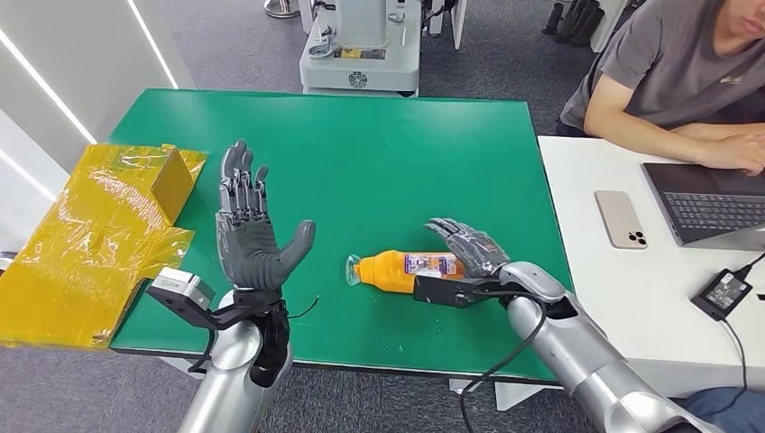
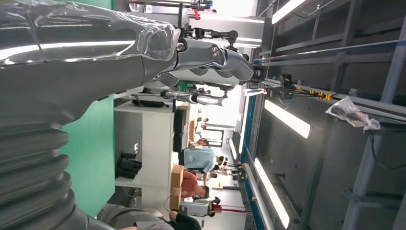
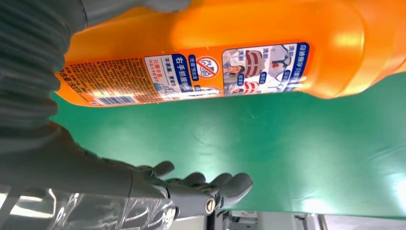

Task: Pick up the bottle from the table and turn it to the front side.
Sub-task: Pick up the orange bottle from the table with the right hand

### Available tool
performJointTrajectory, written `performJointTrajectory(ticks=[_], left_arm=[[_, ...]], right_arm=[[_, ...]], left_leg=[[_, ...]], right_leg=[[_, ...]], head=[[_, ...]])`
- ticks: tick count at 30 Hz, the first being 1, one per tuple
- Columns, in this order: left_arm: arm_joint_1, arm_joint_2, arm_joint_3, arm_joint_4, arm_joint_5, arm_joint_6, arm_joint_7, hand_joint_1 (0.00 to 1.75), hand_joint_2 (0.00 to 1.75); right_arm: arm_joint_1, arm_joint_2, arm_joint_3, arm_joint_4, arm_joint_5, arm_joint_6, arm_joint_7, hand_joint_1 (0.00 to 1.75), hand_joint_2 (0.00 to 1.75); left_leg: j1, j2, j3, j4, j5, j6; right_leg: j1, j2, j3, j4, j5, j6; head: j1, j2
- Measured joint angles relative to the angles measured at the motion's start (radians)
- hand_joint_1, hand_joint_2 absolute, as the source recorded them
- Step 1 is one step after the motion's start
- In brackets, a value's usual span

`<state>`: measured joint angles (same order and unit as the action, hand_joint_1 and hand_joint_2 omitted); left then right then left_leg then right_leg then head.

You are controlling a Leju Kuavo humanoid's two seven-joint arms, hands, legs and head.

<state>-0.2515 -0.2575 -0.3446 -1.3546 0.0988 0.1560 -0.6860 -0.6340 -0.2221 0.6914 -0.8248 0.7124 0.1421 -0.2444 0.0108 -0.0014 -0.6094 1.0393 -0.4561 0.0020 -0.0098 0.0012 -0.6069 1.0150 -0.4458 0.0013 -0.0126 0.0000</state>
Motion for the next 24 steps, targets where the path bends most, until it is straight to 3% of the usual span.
performJointTrajectory(ticks=[12,24], left_arm=[[-0.001,0.004,-0.007,0.000,0.003,0.004,0.000,0.00,1.75],[0.004,0.006,-0.012,0.000,0.006,0.014,0.016,0.00,1.75]], right_arm=[[-0.010,-0.013,0.018,0.000,-0.032,0.036,-0.023,0.00,1.75],[-0.028,-0.039,0.054,0.031,-0.044,0.094,0.078,0.00,1.75]], left_leg=[[0.000,0.000,-0.001,0.000,0.000,0.000],[0.000,0.000,-0.001,0.000,0.000,0.000]], right_leg=[[0.000,0.000,-0.001,0.000,0.000,0.000],[0.000,0.000,-0.001,0.000,0.000,0.000]], head=[[0.000,0.000],[0.000,0.000]])
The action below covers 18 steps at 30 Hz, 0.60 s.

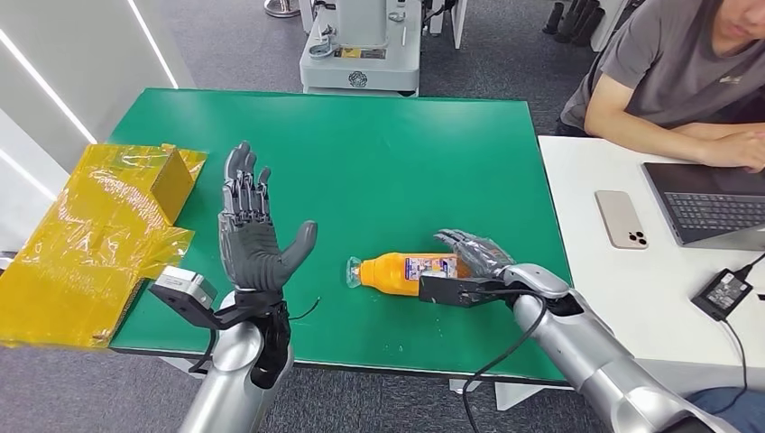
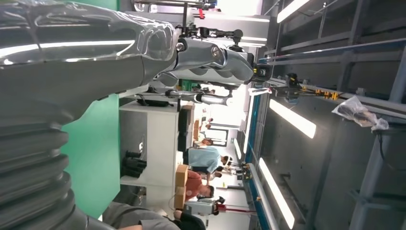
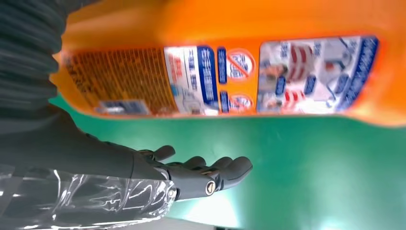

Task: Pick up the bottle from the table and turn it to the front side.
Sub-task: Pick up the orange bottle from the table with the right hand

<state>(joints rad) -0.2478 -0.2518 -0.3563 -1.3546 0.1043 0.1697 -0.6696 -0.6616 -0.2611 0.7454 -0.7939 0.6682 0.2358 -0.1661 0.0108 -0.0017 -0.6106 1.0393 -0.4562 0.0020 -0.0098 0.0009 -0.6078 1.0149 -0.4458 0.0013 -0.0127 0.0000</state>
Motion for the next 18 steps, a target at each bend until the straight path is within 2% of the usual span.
performJointTrajectory(ticks=[14,15,17,18], left_arm=[[0.001,0.000,-0.002,-0.001,-0.003,0.001,0.018,0.00,1.75],[0.001,0.000,-0.002,-0.001,-0.003,0.001,0.018,0.00,1.75],[0.001,0.000,-0.002,-0.001,-0.003,0.001,0.019,0.00,1.75],[0.001,0.000,-0.002,-0.002,-0.003,0.001,0.019,0.00,1.75]], right_arm=[[-0.002,-0.033,0.031,0.015,-0.010,0.020,0.020,0.00,1.75],[-0.002,-0.034,0.032,0.015,-0.008,0.019,0.020,0.20,1.75],[-0.003,-0.036,0.038,0.015,-0.001,0.014,0.017,0.92,1.75],[-0.003,-0.037,0.041,0.015,0.003,0.010,0.015,1.34,1.75]], left_leg=[[0.000,0.000,0.000,0.000,0.000,0.000],[0.000,0.000,0.000,0.000,0.000,0.000],[0.000,0.000,0.000,0.000,0.000,0.000],[0.000,0.000,0.000,0.000,0.000,0.000]], right_leg=[[0.000,0.000,0.000,0.000,0.000,0.000],[0.000,0.000,0.000,0.000,0.000,0.000],[0.000,0.000,0.000,0.000,0.000,0.000],[0.000,0.000,0.000,0.000,0.000,0.000]], head=[[0.000,0.000],[0.000,0.000],[0.000,0.000],[0.000,0.000]])
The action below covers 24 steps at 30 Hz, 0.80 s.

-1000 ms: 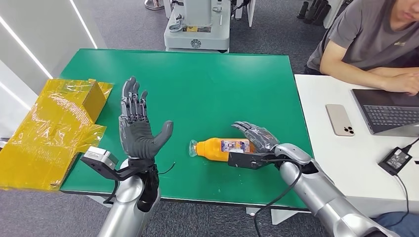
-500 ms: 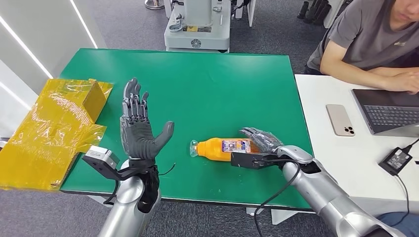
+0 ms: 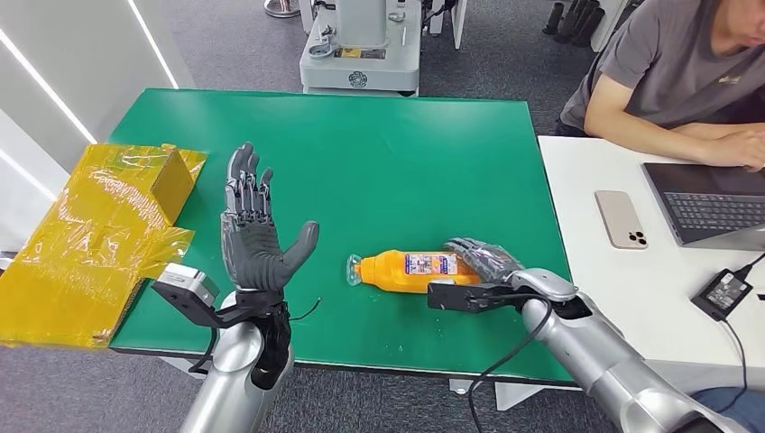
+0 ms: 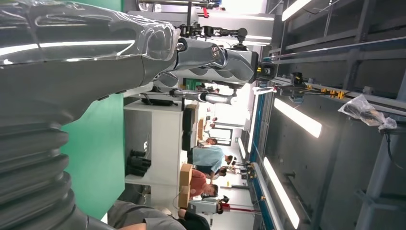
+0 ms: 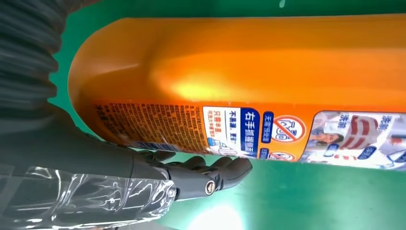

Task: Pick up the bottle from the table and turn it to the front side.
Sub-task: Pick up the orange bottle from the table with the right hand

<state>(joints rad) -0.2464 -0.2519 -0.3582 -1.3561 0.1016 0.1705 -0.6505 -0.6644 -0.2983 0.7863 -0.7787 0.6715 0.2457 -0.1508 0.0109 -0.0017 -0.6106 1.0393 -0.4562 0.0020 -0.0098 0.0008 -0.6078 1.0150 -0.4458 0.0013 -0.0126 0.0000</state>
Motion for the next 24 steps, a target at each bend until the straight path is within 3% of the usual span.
performJointTrajectory(ticks=[1,3,19,24], left_arm=[[0.000,0.000,0.000,0.000,0.000,0.000,0.000,0.00,1.75],[0.000,0.000,0.000,0.000,0.000,0.000,0.000,0.00,1.75],[0.000,0.000,0.000,0.000,0.000,-0.001,0.000,0.00,1.75],[0.000,0.000,0.000,-0.001,0.003,0.004,0.000,0.00,1.75]], right_arm=[[0.000,-0.001,0.004,0.000,0.005,-0.005,-0.003,1.56,1.75],[0.000,-0.004,0.010,0.000,0.013,-0.017,-0.010,1.68,1.75],[0.006,-0.007,0.032,-0.008,0.034,-0.082,-0.024,1.75,1.75],[0.011,0.008,0.027,-0.012,0.068,-0.183,-0.013,1.75,1.75]], left_leg=[[0.000,0.000,0.000,0.000,0.000,0.000],[0.000,0.000,0.000,0.000,0.000,0.000],[0.000,0.000,0.000,0.000,0.000,0.000],[0.000,0.000,-0.001,0.000,0.000,0.000]], right_leg=[[0.000,0.000,0.000,0.000,0.000,0.000],[0.000,0.000,0.000,0.000,0.000,0.000],[0.000,0.000,0.000,0.000,0.000,0.000],[0.000,0.000,0.000,0.000,0.000,0.000]], head=[[0.000,0.000],[0.000,0.000],[0.000,0.000],[0.000,0.000]])
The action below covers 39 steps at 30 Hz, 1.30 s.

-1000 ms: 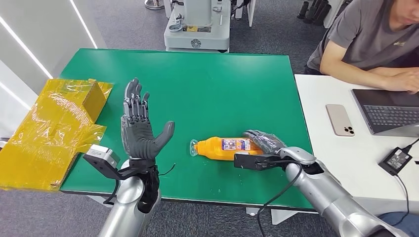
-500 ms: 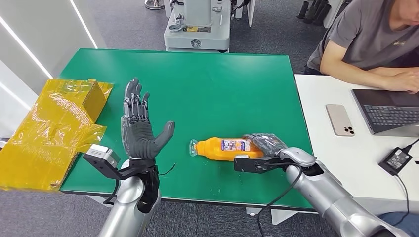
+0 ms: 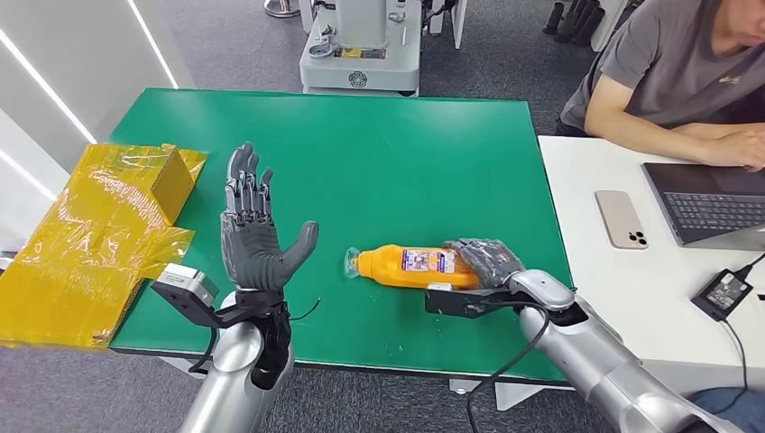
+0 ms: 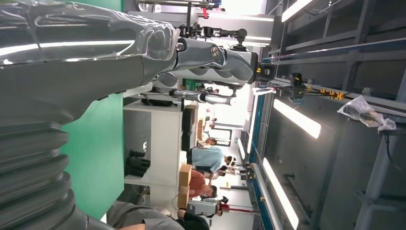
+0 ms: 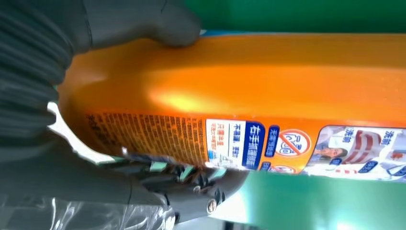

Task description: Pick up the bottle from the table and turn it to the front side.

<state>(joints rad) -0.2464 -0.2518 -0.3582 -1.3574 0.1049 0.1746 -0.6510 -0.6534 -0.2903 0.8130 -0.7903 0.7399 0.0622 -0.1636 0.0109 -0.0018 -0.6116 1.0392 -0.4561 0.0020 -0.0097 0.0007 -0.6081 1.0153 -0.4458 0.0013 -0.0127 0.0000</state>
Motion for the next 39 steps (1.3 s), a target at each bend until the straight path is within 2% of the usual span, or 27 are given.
performJointTrajectory(ticks=[3,8,14,16,22,26,34,39], left_arm=[[0.000,0.000,0.000,-0.002,0.000,0.010,-0.003,0.00,1.75],[0.000,0.000,0.000,-0.002,0.000,0.024,-0.009,0.00,1.75],[-0.015,-0.001,0.000,-0.002,0.026,0.030,-0.027,0.00,1.75],[-0.022,-0.001,0.000,0.000,0.034,0.032,-0.034,0.00,1.75],[-0.028,-0.001,0.000,0.003,0.025,0.065,-0.042,0.00,1.75],[-0.029,-0.001,0.000,0.004,0.048,0.058,-0.041,0.00,1.75],[-0.030,-0.001,-0.007,0.019,0.071,-0.014,-0.029,0.00,1.75],[-0.034,-0.001,-0.019,0.046,0.094,-0.092,0.013,0.00,1.75]], right_arm=[[0.000,0.029,-0.023,0.000,0.001,-0.093,0.022,1.75,1.75],[0.005,0.110,-0.089,-0.008,0.000,-0.289,0.048,1.75,1.75],[0.045,0.198,-0.162,-0.064,0.071,-0.579,-0.015,1.75,1.75],[0.066,0.217,-0.176,-0.088,0.080,-0.632,-0.030,1.75,1.75],[0.123,0.255,-0.220,-0.147,0.034,-0.727,-0.106,1.75,1.75],[0.168,0.294,-0.276,-0.191,0.047,-0.739,-0.196,1.75,1.75],[0.260,0.362,-0.389,-0.272,0.072,-0.739,-0.354,1.75,1.75],[0.288,0.374,-0.409,-0.285,0.063,-0.739,-0.367,1.75,1.75]], left_leg=[[0.000,0.000,0.000,0.000,0.000,0.000],[0.000,0.000,0.000,0.000,0.000,0.000],[0.000,0.001,-0.001,-0.001,0.000,0.000],[0.000,0.001,-0.001,-0.001,0.000,0.000],[0.000,0.001,-0.001,-0.001,0.000,0.000],[0.000,0.001,-0.001,-0.001,0.000,0.000],[0.000,0.001,-0.001,-0.001,0.000,0.000],[0.000,0.001,-0.001,-0.001,0.000,0.000]], right_leg=[[0.000,0.000,-0.001,0.000,0.000,0.000],[0.000,0.000,-0.002,0.001,0.000,0.000],[0.000,0.001,-0.003,0.001,0.000,-0.001],[0.000,0.001,-0.003,0.001,-0.001,-0.001],[0.000,0.000,-0.003,0.001,-0.001,-0.001],[0.000,0.000,-0.003,0.001,-0.001,-0.001],[0.000,0.001,-0.003,0.001,-0.001,-0.001],[0.000,0.001,-0.003,0.001,-0.001,-0.001]], head=[[0.000,0.000],[0.000,0.000],[0.000,0.000],[0.000,0.000],[0.000,0.000],[0.000,0.000],[0.000,0.000],[0.000,0.000]])
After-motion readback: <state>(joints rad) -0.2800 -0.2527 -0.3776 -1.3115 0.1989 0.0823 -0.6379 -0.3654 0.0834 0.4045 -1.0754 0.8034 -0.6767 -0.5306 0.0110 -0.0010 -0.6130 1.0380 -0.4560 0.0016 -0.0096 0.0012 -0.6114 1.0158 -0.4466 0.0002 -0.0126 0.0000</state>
